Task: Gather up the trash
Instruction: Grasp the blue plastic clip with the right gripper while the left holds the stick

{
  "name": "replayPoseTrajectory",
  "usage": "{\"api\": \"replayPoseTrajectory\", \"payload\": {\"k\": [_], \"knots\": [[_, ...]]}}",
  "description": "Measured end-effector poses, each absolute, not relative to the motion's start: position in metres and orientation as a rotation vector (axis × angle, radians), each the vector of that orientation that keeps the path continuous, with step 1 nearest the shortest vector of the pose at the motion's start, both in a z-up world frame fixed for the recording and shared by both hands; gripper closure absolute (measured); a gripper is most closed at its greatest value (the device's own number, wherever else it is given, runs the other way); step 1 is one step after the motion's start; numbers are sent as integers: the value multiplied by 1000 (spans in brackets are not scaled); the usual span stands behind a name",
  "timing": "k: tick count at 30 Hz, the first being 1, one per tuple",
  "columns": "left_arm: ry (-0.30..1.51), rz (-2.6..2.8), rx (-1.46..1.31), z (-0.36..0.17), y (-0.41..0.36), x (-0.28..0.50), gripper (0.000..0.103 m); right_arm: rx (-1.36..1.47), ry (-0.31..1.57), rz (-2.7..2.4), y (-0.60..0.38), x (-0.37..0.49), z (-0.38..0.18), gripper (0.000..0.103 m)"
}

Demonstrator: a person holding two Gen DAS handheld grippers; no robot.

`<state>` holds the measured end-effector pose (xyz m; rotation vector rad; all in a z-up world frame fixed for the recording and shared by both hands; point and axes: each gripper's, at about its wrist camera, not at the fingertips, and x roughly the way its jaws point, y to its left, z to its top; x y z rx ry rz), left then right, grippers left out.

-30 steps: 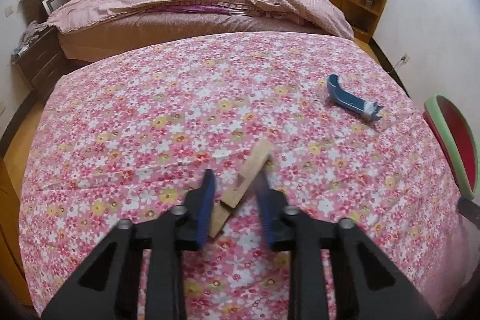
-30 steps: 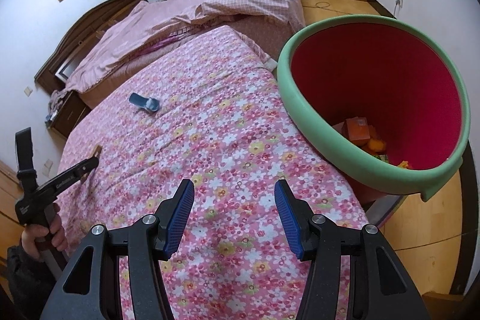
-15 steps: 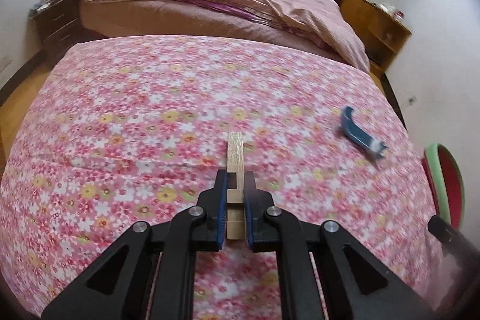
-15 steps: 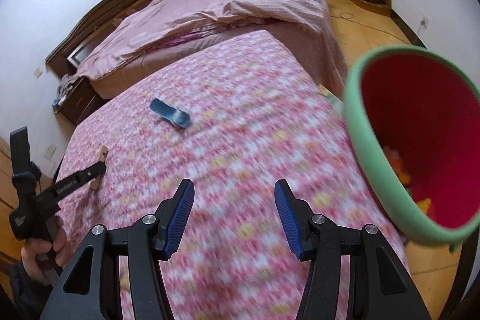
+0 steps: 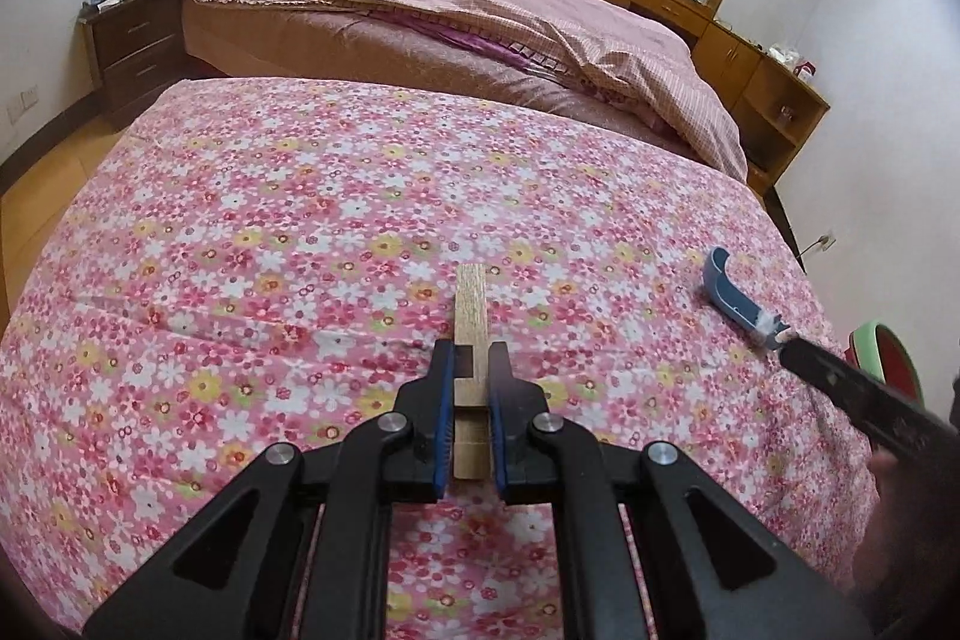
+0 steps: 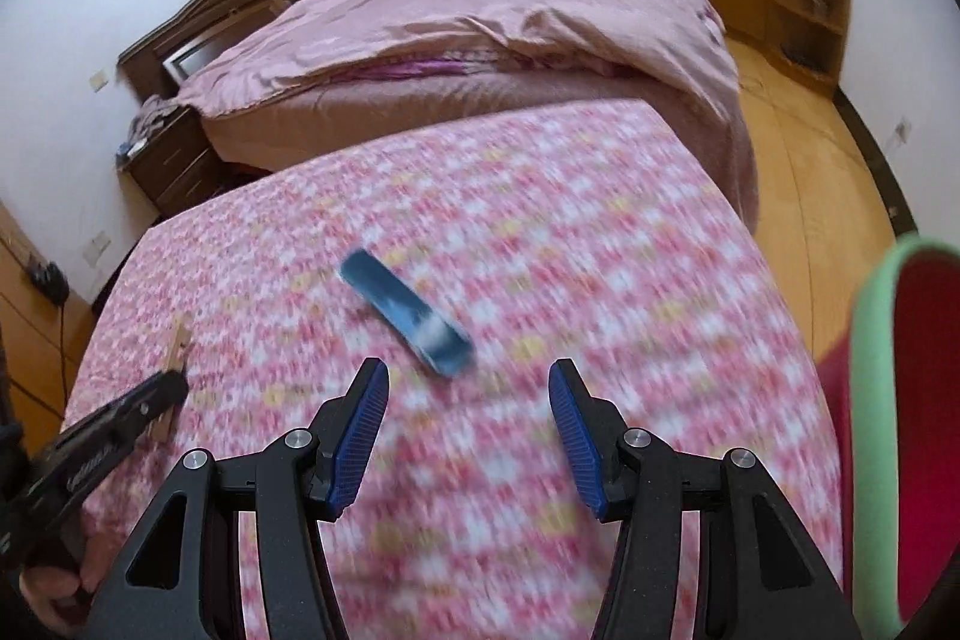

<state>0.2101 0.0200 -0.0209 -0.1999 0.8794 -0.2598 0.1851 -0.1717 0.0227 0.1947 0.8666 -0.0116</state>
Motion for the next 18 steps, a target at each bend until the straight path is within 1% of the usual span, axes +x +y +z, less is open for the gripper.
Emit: {"api": "replayPoseTrajectory", "payload": {"k": [6,9,10,11,15,17,18], "knots": [[880,-260,-207,-19,20,206,94,192,900,38,-160,210,12,46],[880,-260,-207,-19,20,207,94,193,893,29,-159,209,9,47],[880,-259,-206,-20,20,207,94,189,889,24,-158,208,9,49],[880,-258,-206,-20,20,208,94,170,888,0,-158,207,8,56],[881,-261,-214,-19,19,209,94,171,876,-44,-160,201,6,75],[881,-262,-218,-20,18,210,94,194,870,-51,-165,196,6,81],[881,-262,-218,-20,17,210,94,209,867,-47,-167,193,6,81]]}}
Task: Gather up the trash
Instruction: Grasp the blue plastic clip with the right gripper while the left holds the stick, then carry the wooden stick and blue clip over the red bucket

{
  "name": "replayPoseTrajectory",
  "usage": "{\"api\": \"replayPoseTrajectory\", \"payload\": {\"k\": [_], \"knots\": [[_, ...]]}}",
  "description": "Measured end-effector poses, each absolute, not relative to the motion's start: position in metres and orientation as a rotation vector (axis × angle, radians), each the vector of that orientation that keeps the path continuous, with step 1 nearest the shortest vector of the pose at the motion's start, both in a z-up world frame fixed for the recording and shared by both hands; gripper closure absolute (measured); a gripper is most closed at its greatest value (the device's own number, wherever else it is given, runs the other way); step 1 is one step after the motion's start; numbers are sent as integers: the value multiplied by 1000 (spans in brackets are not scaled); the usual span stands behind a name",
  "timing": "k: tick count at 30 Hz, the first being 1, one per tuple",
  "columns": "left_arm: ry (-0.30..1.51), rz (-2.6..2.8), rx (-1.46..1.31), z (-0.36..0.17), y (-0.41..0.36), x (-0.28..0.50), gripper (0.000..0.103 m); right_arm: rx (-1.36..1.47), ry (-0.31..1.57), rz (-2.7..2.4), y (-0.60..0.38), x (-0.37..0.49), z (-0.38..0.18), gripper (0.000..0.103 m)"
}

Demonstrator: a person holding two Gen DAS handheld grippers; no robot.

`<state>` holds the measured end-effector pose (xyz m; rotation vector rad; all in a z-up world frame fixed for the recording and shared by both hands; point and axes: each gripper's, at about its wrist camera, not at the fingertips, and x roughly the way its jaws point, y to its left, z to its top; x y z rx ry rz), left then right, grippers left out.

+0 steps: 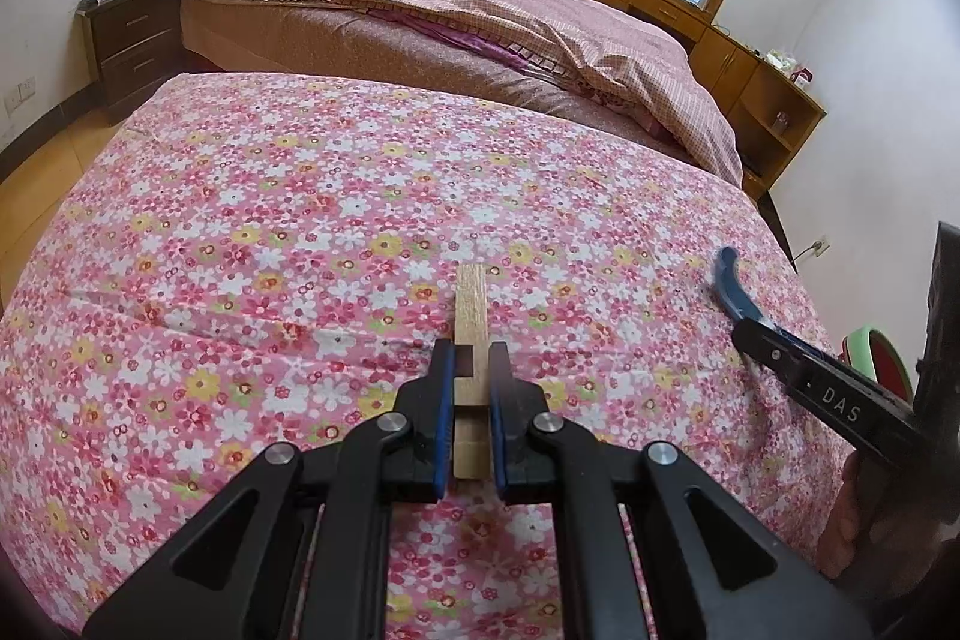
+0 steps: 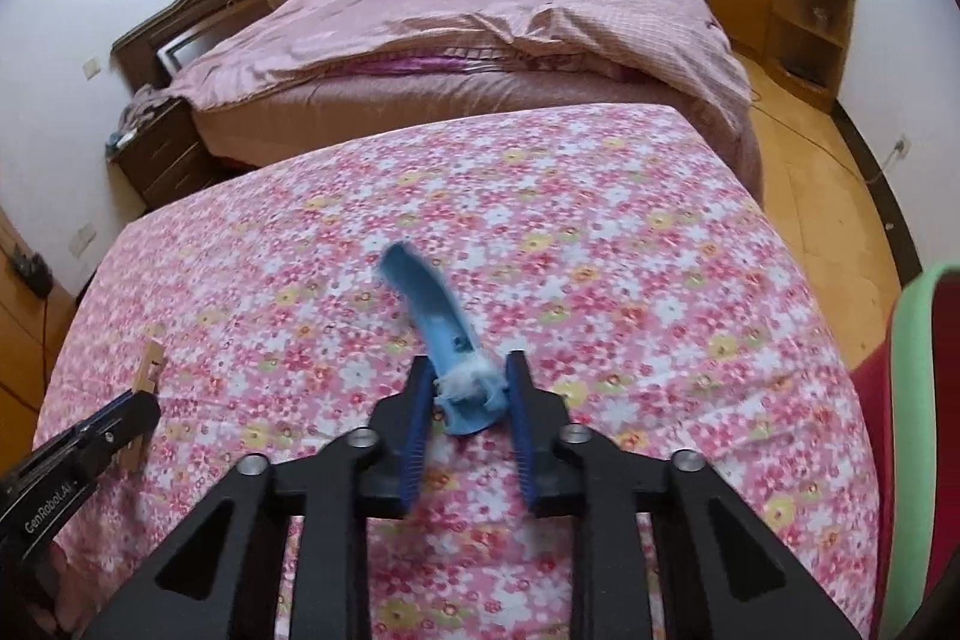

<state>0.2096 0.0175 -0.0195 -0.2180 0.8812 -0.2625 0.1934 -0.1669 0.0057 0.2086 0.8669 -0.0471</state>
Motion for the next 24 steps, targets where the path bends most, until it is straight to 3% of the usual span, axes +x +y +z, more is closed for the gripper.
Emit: {"api": "replayPoseTrajectory", "payload": {"k": [12,24], "knots": [[879,-265,-242,-17,22,208,94,285,870,-35,-174,158,19,83],[823,-325,-293,1,27,192,94,332,821,-76,-199,65,45,83]]}}
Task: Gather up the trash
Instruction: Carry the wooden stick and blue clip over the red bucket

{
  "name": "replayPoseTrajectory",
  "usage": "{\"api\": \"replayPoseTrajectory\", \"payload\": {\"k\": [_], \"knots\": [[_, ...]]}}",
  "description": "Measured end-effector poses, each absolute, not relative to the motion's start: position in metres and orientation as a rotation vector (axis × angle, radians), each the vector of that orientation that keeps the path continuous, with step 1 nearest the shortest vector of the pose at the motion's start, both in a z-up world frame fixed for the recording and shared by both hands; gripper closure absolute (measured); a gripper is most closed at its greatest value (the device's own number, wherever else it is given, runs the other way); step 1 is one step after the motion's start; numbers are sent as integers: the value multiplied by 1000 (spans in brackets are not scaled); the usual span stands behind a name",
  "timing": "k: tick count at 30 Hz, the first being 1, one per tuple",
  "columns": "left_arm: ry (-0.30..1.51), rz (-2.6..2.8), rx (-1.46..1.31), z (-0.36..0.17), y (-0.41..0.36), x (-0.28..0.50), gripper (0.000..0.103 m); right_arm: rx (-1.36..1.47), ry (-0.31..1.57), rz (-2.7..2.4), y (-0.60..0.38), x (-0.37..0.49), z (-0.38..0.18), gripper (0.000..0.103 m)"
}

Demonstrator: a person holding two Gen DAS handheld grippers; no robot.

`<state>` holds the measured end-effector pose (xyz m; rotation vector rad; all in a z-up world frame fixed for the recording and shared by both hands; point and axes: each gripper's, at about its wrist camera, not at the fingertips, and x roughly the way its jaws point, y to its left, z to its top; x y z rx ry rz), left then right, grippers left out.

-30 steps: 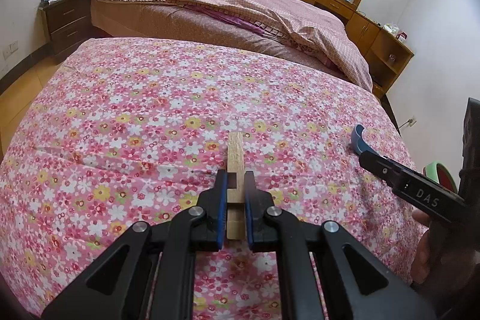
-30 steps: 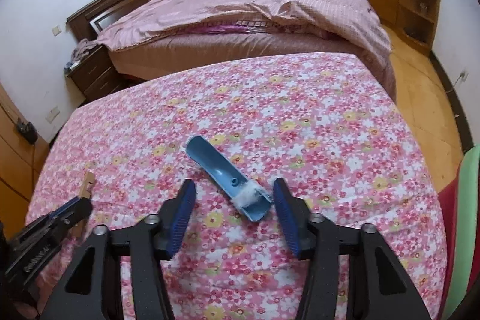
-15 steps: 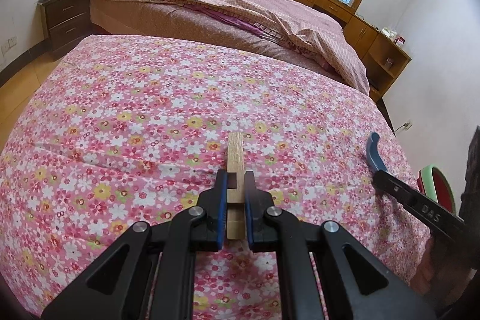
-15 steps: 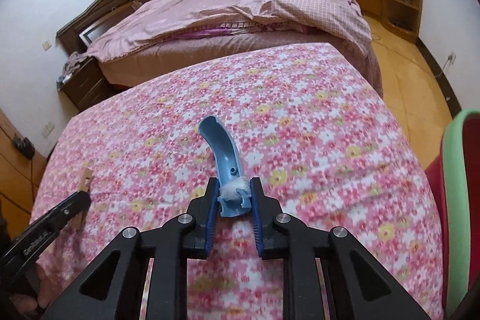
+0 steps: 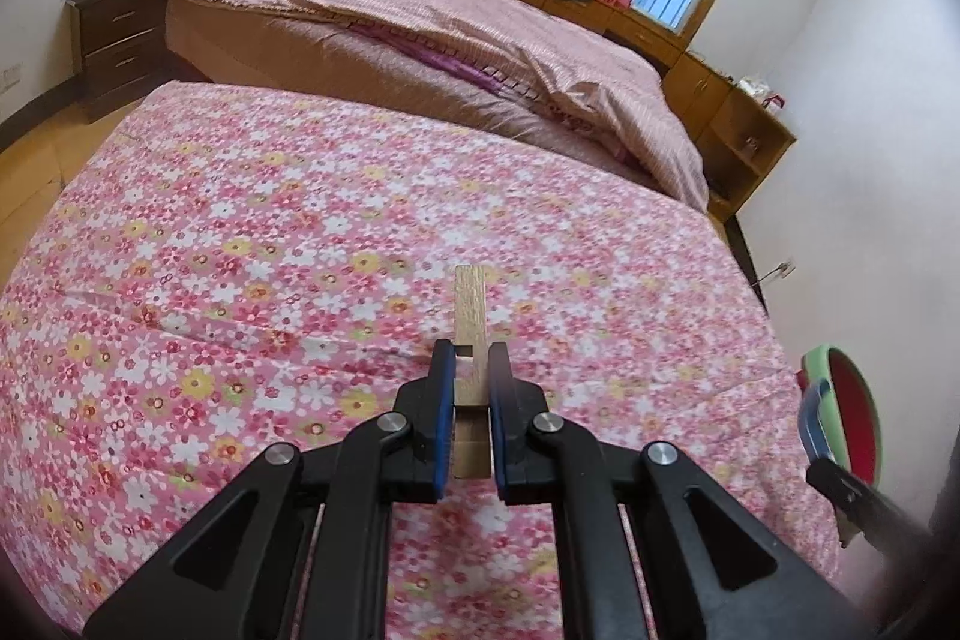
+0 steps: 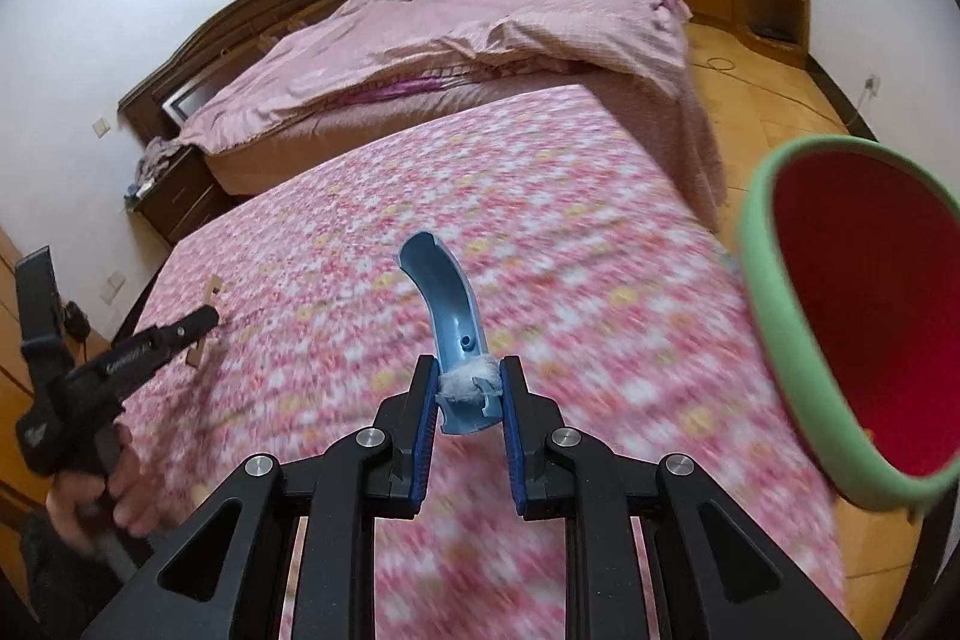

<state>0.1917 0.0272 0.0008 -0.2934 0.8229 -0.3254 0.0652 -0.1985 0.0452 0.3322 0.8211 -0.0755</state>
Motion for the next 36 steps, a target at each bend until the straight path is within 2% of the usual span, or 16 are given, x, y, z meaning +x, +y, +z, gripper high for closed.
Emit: {"api": "replayPoseTrajectory", "payload": {"k": [17,26,36], "knots": [[803,-459,-232,44,-29,141,94,474,714,-276,-285,-44,66,83],[782,-599,-169,81,-92,108,94,579,667,-315,-328,-73,61,83],[833,-725,-71,82,-186,99,94,607,623,-356,-385,-87,66,83]]}}
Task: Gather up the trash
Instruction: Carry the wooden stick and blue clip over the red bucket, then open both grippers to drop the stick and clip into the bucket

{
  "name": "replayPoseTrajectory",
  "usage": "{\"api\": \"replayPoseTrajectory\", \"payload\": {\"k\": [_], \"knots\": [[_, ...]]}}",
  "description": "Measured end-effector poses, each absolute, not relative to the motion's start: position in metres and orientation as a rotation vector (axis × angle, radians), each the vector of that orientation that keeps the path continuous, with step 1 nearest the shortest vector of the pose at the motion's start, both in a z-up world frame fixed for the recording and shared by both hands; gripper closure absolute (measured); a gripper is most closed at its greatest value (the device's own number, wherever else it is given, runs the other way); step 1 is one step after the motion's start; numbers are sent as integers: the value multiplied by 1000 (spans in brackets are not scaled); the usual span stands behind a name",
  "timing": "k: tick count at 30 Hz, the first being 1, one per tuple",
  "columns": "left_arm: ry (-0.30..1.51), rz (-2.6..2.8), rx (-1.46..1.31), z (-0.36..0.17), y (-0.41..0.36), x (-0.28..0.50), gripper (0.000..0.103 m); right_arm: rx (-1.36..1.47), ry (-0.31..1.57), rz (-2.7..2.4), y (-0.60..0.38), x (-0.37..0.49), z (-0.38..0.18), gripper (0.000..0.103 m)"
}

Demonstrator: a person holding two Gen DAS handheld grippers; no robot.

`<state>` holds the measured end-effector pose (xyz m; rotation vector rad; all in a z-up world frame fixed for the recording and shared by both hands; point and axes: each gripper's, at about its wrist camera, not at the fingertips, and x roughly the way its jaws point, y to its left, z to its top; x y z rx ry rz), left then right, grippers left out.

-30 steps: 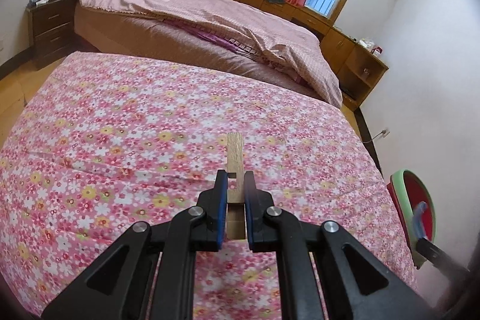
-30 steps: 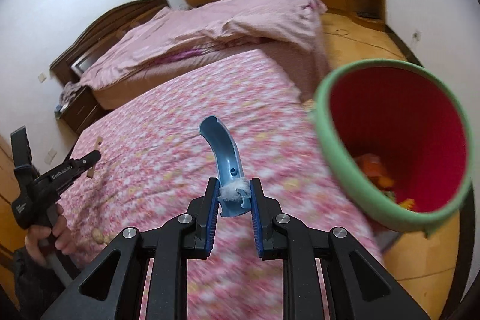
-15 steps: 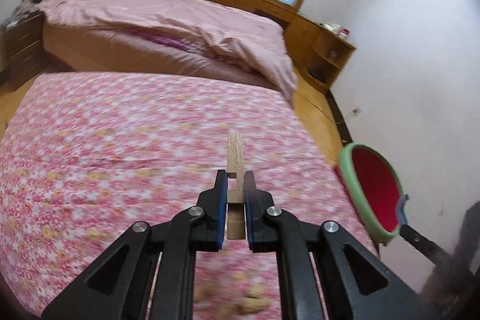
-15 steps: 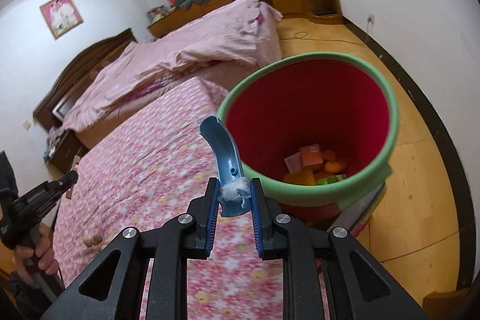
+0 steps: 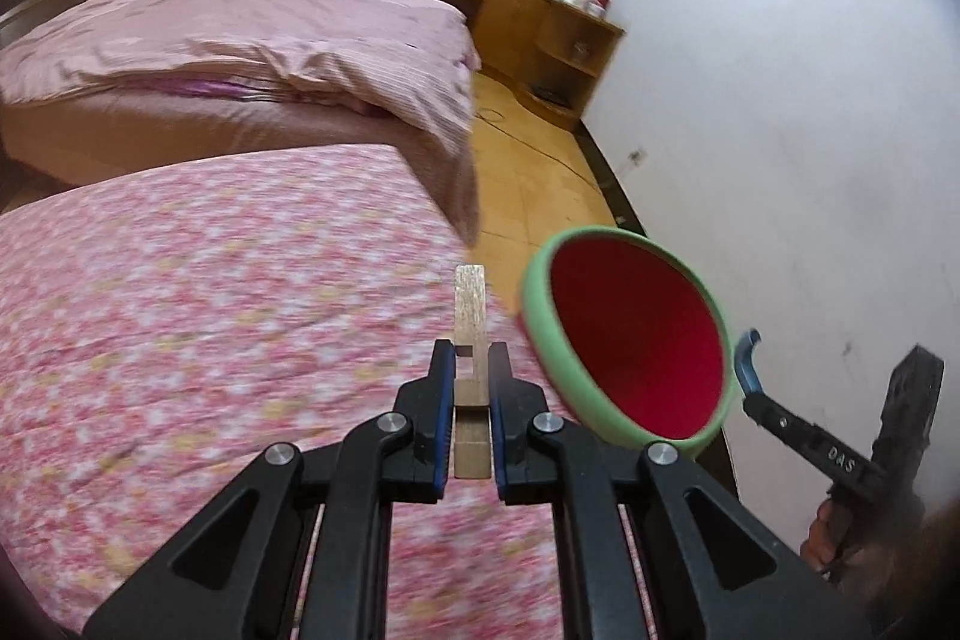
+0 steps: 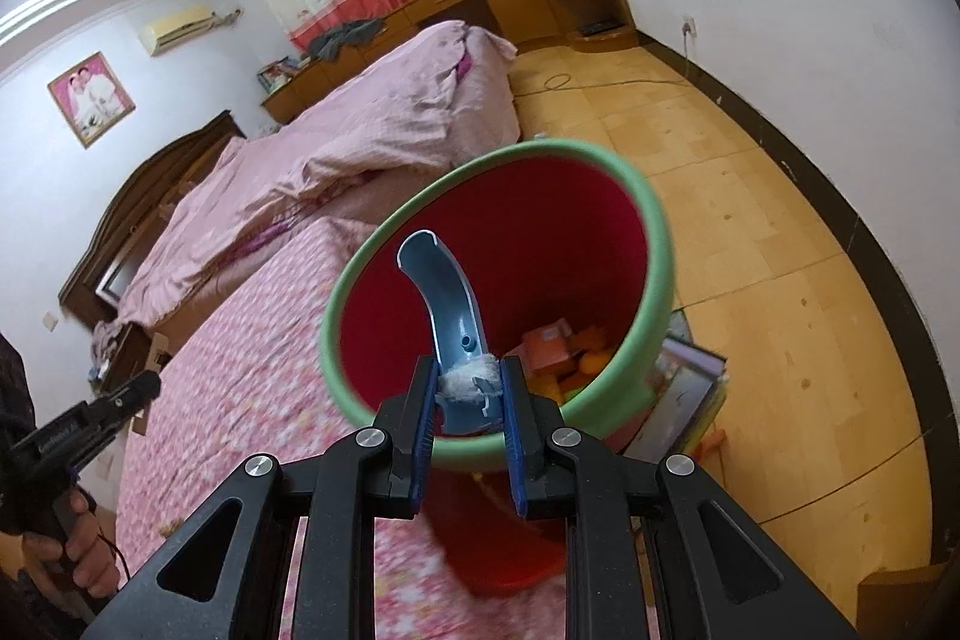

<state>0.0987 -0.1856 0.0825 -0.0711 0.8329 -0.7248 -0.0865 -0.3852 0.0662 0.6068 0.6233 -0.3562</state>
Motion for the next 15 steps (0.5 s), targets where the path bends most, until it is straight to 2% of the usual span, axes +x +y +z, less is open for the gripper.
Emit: {"api": "replayPoseTrajectory", "payload": {"k": [15], "knots": [[923,-874,69,39,-312,107,94,656,613,-349,-426,-81,49,83]]}}
